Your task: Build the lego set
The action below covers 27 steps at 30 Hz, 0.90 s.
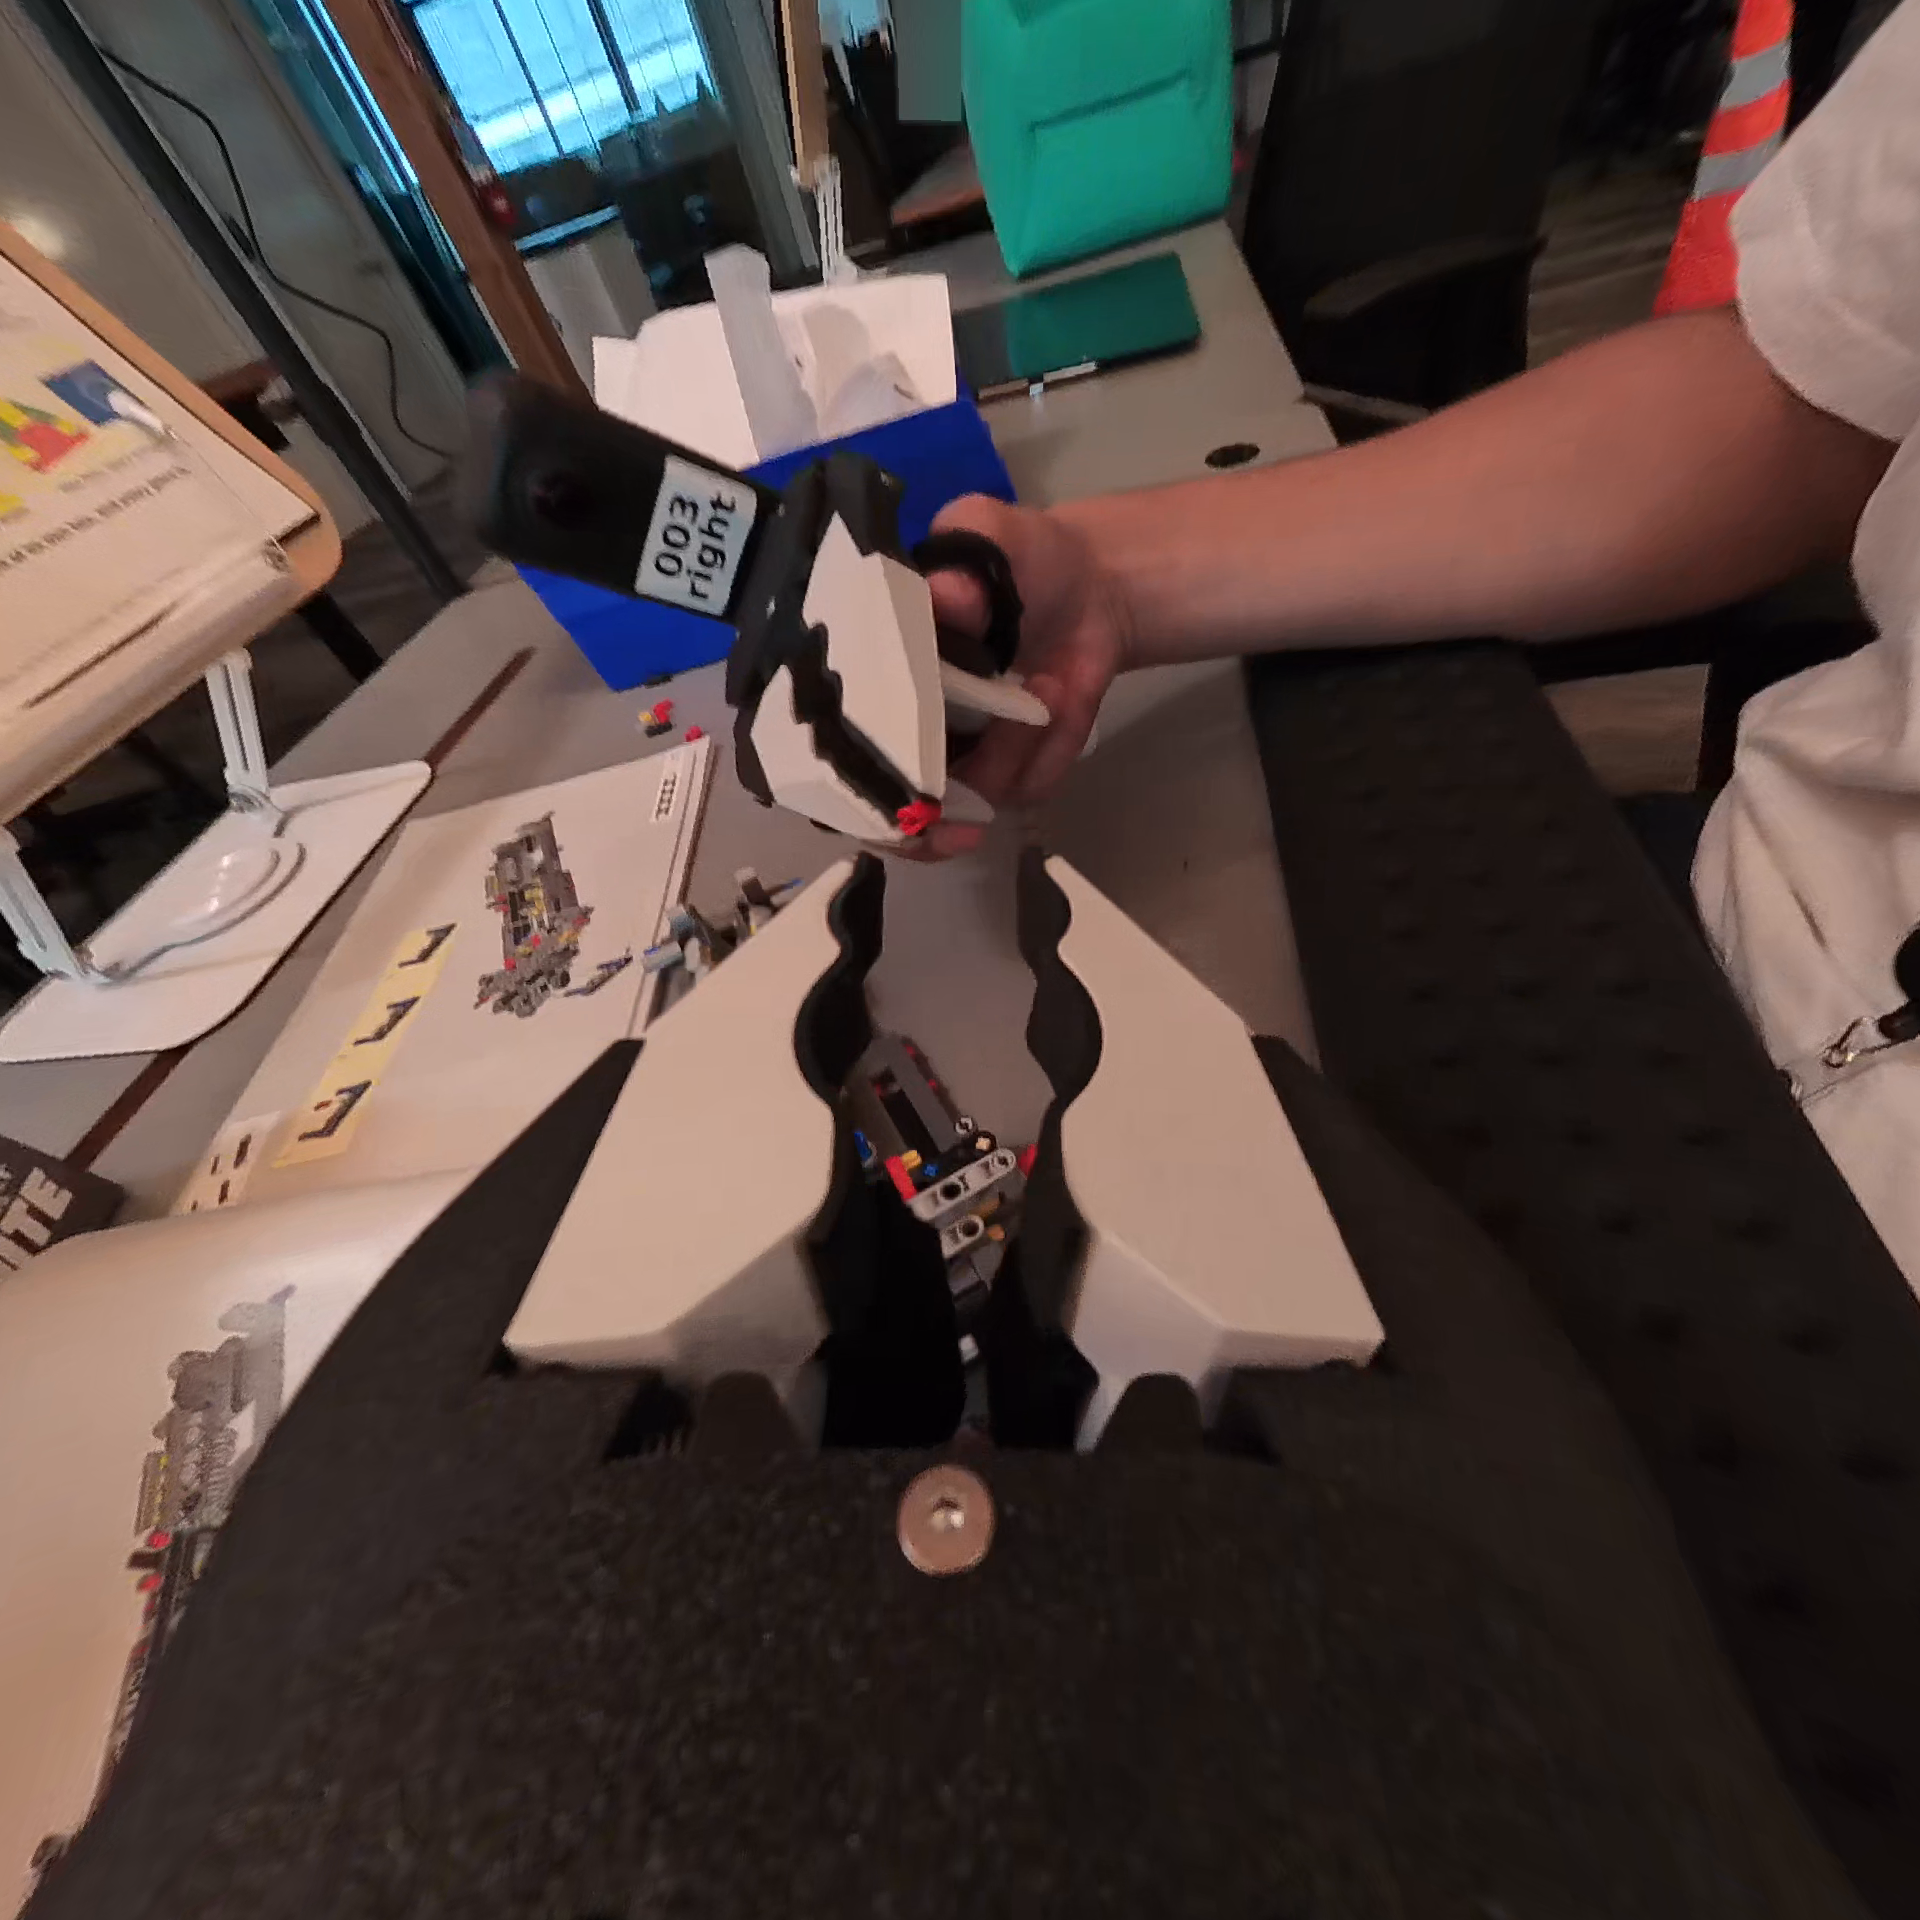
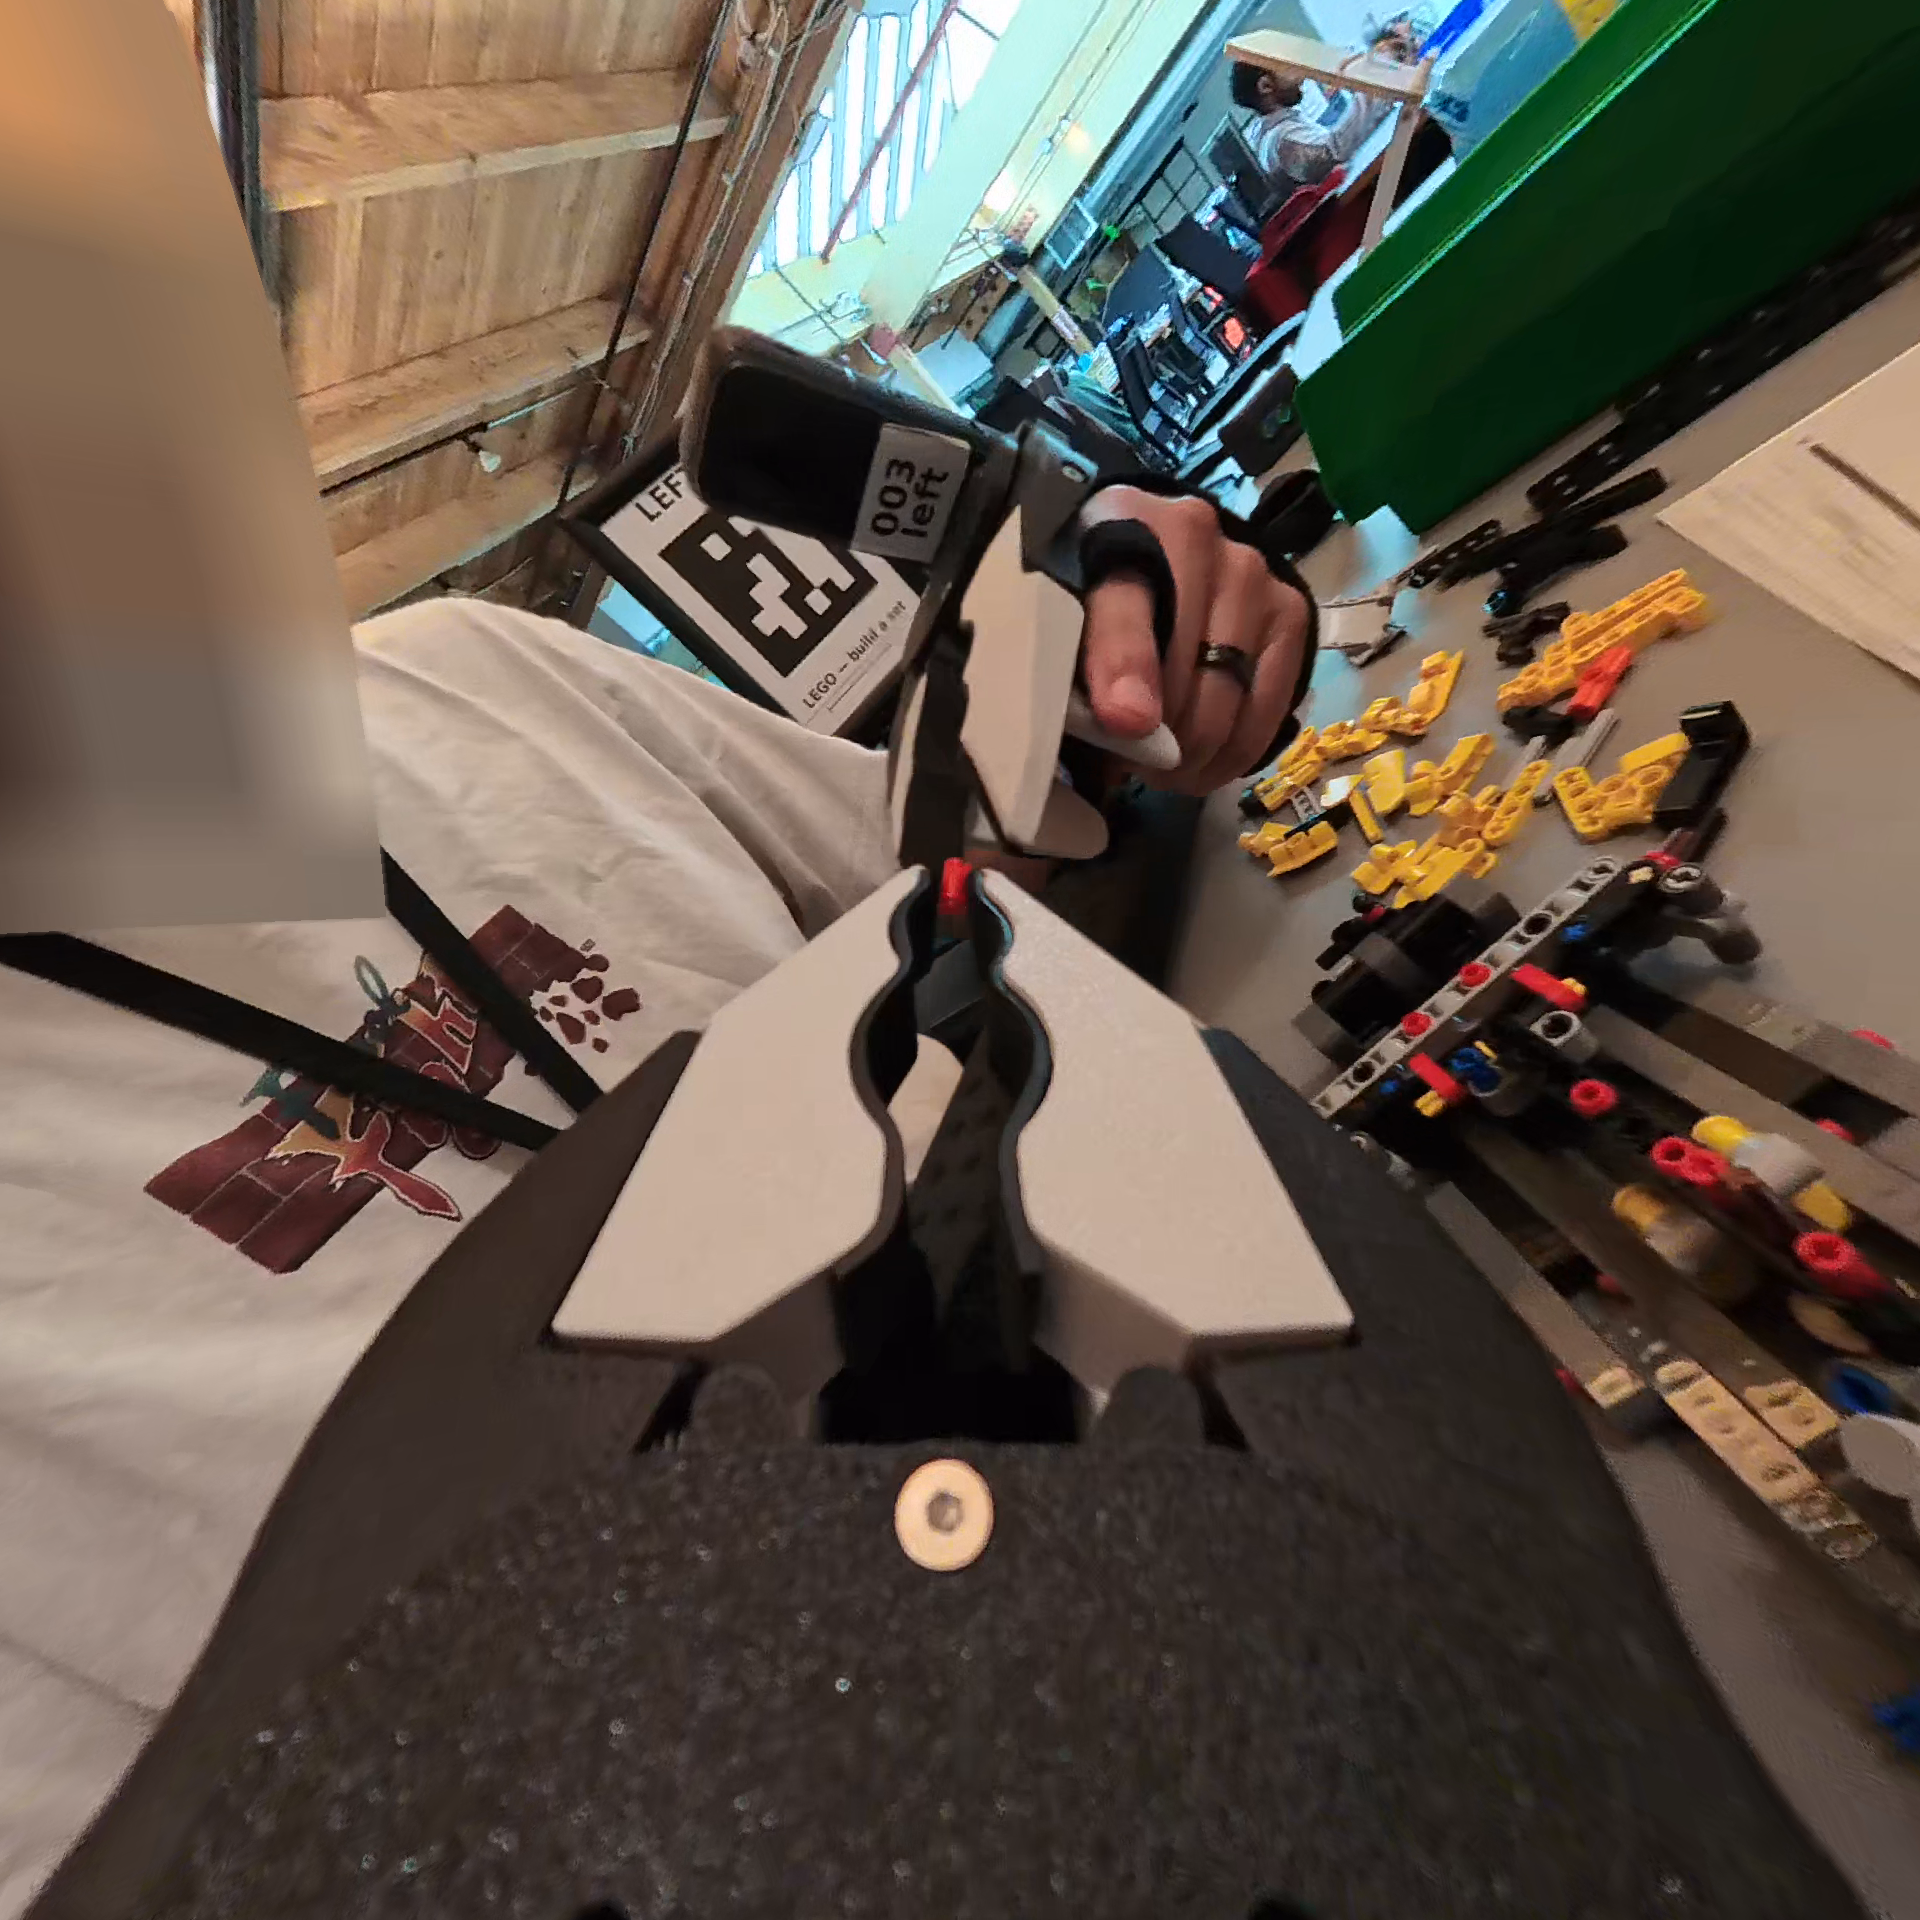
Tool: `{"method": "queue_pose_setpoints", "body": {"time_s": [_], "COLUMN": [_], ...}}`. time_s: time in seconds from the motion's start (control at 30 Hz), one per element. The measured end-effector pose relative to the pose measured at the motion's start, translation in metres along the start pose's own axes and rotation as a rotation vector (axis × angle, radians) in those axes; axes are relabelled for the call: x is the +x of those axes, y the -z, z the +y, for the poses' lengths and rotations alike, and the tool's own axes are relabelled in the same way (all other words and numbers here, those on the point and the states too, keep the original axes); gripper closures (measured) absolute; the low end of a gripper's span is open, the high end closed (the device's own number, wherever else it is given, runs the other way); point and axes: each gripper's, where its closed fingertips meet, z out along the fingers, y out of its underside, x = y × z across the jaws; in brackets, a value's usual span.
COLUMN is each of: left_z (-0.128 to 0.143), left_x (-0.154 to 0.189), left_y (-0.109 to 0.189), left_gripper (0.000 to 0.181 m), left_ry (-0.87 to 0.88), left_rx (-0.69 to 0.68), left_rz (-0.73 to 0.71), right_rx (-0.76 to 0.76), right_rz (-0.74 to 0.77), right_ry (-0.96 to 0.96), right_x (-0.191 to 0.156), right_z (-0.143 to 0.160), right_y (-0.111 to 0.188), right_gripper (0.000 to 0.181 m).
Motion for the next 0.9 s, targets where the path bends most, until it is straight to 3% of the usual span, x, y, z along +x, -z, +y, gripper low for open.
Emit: {"method": "queue_pose_setpoints", "body": {"time_s": [0.1, 0.23, 0.33, 0.57, 0.9], "left_z": [0.012, 0.030, 0.039, 0.049, 0.059], "left_x": [0.003, 0.012, 0.011, -0.001, -0.035], "left_y": [-0.005, -0.012, -0.014, -0.014, -0.005], "left_gripper": [0.157, 0.158, 0.158, 0.158, 0.160], "left_ry": [0.003, 0.045, 0.055, 0.062, 0.106], "left_rx": [-0.064, -0.163, -0.205, -0.232, -0.239], "left_rz": [0.008, 0.058, 0.057, 0.003, -0.132], "right_rx": [-0.037, -0.349, -0.501, -0.512, -0.513], "right_rz": [0.099, 0.669, 0.921, 1.008, 0.965], "right_ry": [0.003, 0.207, 0.288, 0.374, 0.343], "right_x": [0.011, 0.070, 0.088, 0.096, 0.099], "right_z": [0.005, 0.051, 0.075, 0.069, 0.075], "right_y": [0.007, 0.064, 0.105, 0.111, 0.107], "right_gripper": [0.177, 0.177, 0.177, 0.177, 0.177]}}
